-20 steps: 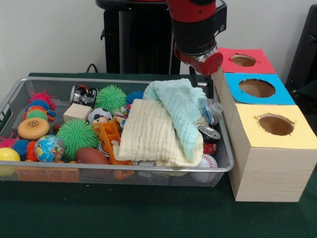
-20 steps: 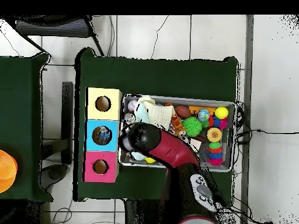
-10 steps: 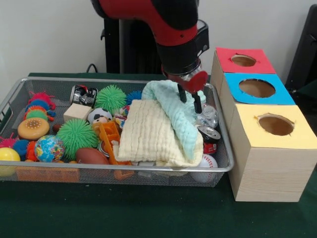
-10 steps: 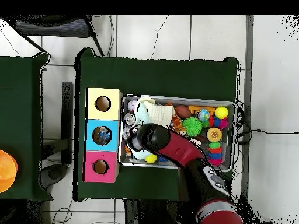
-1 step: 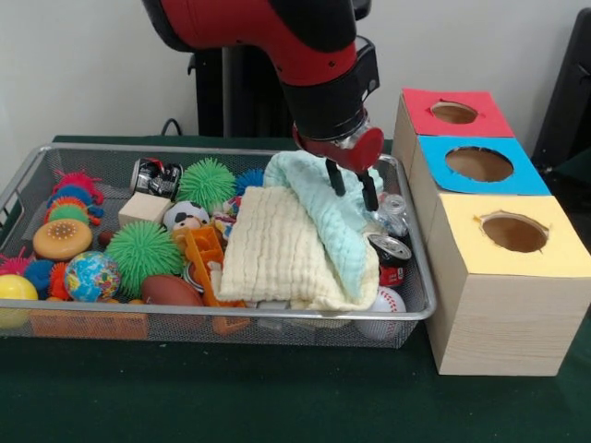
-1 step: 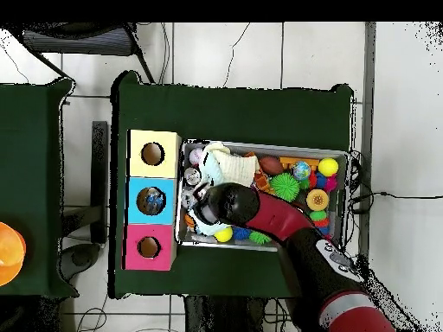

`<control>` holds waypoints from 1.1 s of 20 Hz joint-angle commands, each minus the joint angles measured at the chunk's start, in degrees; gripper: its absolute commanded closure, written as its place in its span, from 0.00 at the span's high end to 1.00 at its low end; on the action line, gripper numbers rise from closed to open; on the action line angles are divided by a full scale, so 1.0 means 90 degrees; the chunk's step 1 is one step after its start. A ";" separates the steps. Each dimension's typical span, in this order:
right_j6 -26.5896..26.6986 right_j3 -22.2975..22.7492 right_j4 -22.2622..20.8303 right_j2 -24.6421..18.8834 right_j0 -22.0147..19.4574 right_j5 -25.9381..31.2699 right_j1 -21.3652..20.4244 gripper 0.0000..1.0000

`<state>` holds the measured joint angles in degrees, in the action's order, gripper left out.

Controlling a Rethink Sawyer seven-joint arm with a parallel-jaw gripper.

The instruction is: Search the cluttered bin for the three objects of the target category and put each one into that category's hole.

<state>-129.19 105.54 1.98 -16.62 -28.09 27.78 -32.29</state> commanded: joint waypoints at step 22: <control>0.1625 -0.0793 -0.1887 -0.1815 -0.0771 0.0516 0.0431 1.00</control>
<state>-129.19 104.08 -7.66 -28.73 -34.58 34.57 -32.95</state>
